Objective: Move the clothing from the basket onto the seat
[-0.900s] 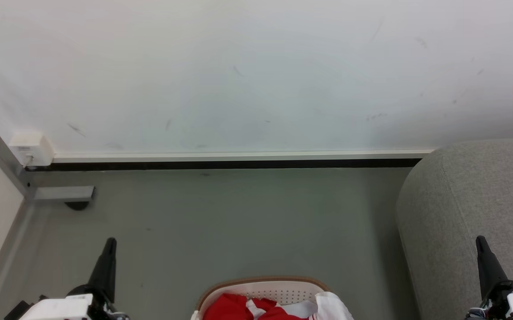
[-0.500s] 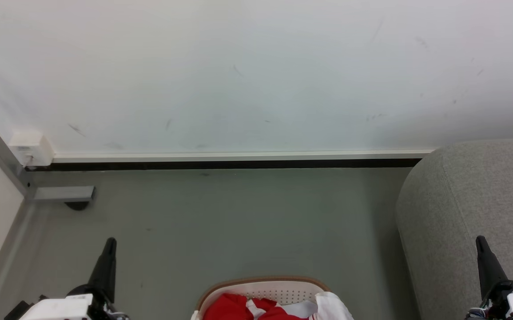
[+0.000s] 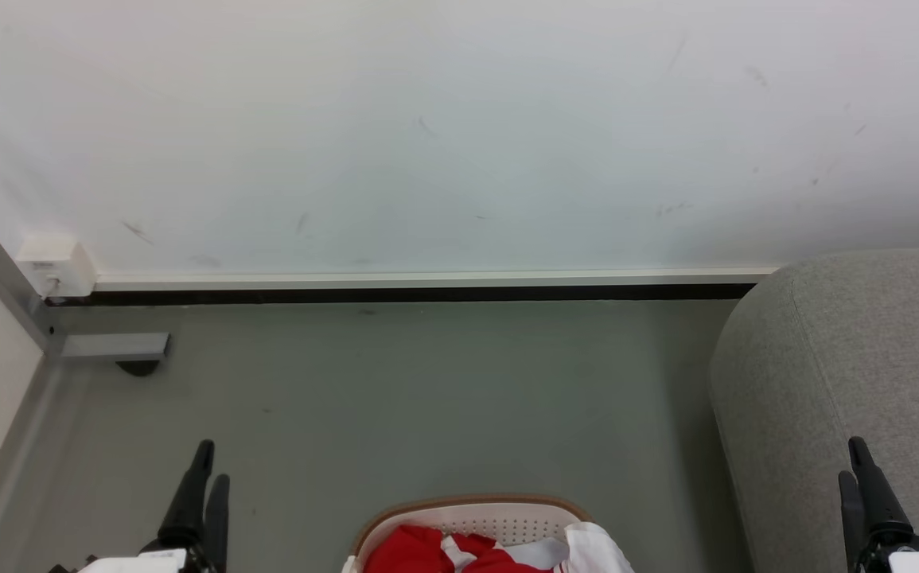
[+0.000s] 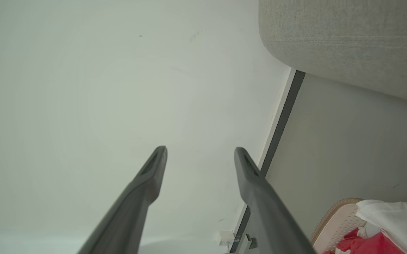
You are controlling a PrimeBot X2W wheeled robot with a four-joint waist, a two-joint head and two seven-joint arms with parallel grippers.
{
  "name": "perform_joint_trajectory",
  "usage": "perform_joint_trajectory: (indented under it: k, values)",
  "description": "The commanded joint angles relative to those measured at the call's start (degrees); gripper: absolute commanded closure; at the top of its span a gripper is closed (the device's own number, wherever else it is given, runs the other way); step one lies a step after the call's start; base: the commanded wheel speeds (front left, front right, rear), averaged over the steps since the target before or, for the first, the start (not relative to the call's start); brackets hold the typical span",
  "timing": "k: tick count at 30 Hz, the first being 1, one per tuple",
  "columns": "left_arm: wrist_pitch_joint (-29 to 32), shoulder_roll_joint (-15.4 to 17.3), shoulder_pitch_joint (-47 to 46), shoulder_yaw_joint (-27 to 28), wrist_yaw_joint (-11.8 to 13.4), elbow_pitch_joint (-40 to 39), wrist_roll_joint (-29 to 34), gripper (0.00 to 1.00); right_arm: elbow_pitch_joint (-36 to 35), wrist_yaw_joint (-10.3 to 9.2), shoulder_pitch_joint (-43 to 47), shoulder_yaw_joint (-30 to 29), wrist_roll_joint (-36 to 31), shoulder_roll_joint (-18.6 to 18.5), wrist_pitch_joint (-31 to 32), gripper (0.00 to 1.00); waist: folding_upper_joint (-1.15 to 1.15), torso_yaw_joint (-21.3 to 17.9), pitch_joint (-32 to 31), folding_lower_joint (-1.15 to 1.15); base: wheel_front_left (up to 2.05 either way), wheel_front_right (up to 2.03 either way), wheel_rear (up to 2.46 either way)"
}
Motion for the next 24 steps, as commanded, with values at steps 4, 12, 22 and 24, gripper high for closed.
perform_joint_trajectory:
  k: [4,12,22,24]
  values:
    - [-1.5,0.3,-1.0,-0.7,0.4,-1.1,2.9,0.0,-2.1,-0.01,-0.2,0.2,-5.2,-0.5,-1.4,0.0,0.0,0.0,0.0,0.0,0.0,0.0,0.0]
    - [-3.6,0.3,-0.4,-1.6,1.9,-2.7,12.5,0.0,-4.7,-0.02,0.5,1.2,-17.6,-0.6,-3.5,0.0,0.0,0.0,0.1,0.0,0.0,0.0,0.0]
    - [-5.9,0.4,0.4,-3.2,4.4,-3.5,26.3,0.0,-6.9,-0.03,1.4,3.5,-32.5,-1.2,-5.8,0.0,0.0,0.1,0.0,0.0,0.0,0.0,0.0]
    - [-6.4,0.4,0.5,-3.5,4.6,-3.7,29.4,0.0,-7.0,-0.03,1.6,3.7,-34.9,-1.3,-6.3,0.0,0.0,0.1,-0.1,0.0,0.0,0.0,0.0]
